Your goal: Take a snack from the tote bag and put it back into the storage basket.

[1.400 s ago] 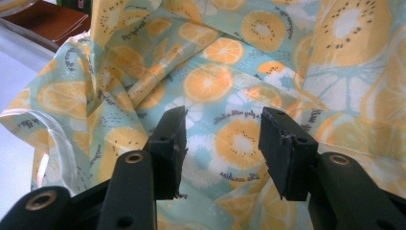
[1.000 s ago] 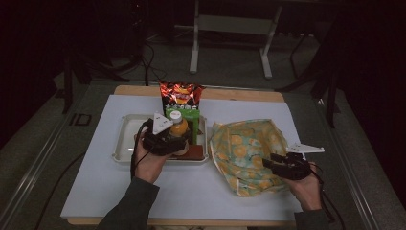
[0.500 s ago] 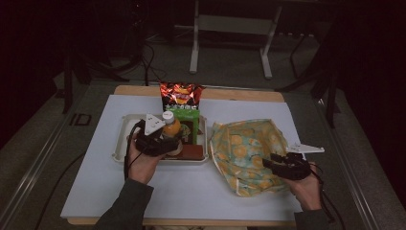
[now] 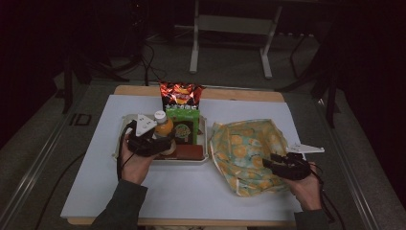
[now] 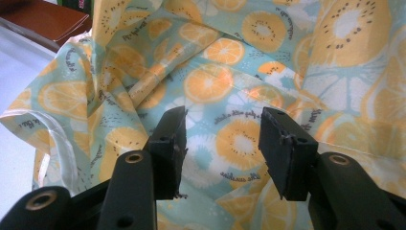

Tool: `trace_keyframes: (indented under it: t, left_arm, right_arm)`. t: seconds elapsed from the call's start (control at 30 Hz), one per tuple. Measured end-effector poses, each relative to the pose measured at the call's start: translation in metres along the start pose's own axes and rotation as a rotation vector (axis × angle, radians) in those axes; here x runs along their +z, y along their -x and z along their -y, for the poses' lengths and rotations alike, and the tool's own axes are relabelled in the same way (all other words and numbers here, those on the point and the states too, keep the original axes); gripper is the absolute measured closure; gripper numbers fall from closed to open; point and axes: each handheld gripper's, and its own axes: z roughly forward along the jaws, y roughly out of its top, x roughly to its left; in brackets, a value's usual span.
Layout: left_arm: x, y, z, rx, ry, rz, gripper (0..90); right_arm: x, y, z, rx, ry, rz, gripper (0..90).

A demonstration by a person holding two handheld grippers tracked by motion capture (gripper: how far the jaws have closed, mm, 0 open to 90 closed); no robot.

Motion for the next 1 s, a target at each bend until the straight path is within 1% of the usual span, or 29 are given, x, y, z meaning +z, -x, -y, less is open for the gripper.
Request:
trace_keyframes:
  t: [0.3, 0.73, 1.0]
  left_arm:
    - [-0.004, -0.008, 0.006, -0.011, -0.001, -0.016, 30.9]
    - [-0.013, -0.019, 0.007, -0.024, 0.024, -0.034, 30.9]
    - [-0.017, -0.026, 0.011, -0.029, 0.023, -0.046, 30.9]
  right_arm:
    - [0.0, 0.0, 0.0, 0.002, 0.0, 0.001, 52.4]
    - [0.0, 0.001, 0.001, 0.002, 0.001, 0.0, 52.4]
    - [0.0, 0.001, 0.001, 0.002, 0.0, 0.0, 52.3]
